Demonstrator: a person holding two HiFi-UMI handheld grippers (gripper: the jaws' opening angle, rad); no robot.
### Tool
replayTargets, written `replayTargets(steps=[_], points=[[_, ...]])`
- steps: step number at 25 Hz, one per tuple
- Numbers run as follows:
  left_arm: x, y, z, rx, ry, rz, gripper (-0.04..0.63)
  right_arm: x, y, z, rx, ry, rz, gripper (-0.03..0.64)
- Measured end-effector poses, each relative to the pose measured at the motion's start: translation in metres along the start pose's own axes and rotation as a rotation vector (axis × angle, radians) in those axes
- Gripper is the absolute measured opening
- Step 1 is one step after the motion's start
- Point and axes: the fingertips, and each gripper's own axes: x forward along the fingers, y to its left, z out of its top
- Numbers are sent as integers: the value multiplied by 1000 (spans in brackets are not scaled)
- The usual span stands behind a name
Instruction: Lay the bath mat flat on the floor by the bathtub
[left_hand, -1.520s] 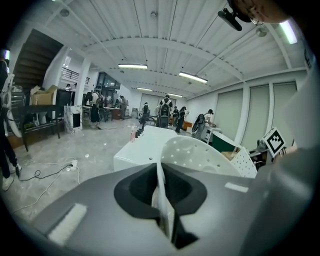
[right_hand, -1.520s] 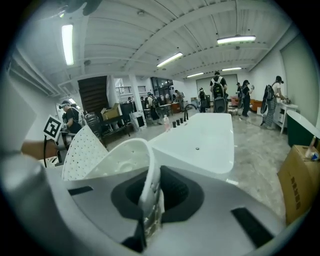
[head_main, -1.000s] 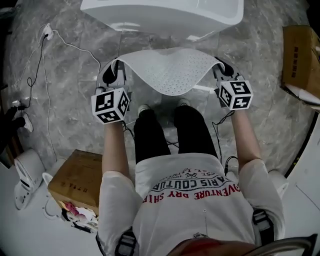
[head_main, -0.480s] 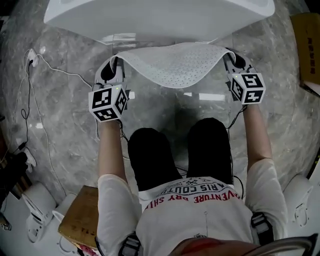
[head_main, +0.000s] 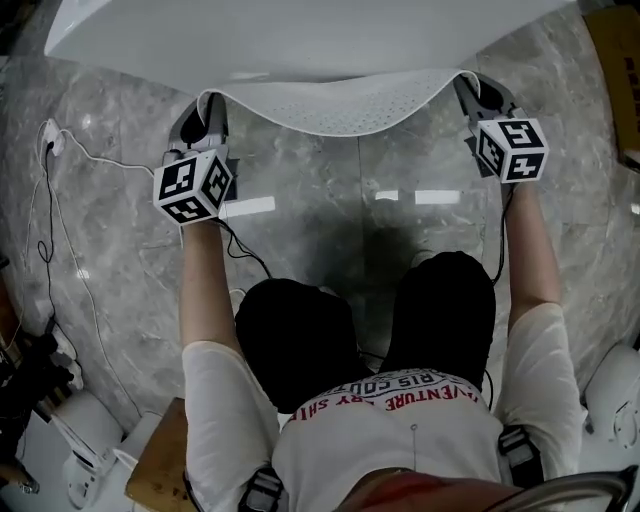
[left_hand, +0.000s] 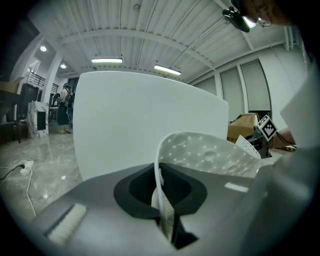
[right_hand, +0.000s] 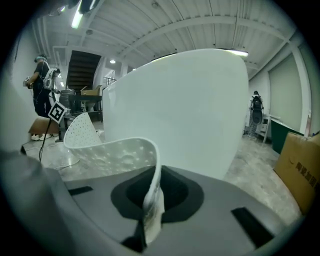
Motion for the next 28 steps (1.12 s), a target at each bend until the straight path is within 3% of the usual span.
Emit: replayTargets(steps=[6, 12, 15, 24, 28], points=[[-2, 18, -43, -33, 39, -8, 20, 2, 18, -27, -23, 14, 100, 13], [-8, 6, -60, -36, 38, -51, 20, -5, 25, -37, 18, 13, 145, 13], [-11, 1, -69, -34, 46, -87, 20, -6, 36, -49, 22, 43, 224, 12], [-29, -38, -156, 59, 261, -277, 20, 1, 76, -117, 6, 248, 407, 12], [-34, -39, -194, 48, 335, -303, 20, 17, 86, -148, 65, 317, 429, 13]])
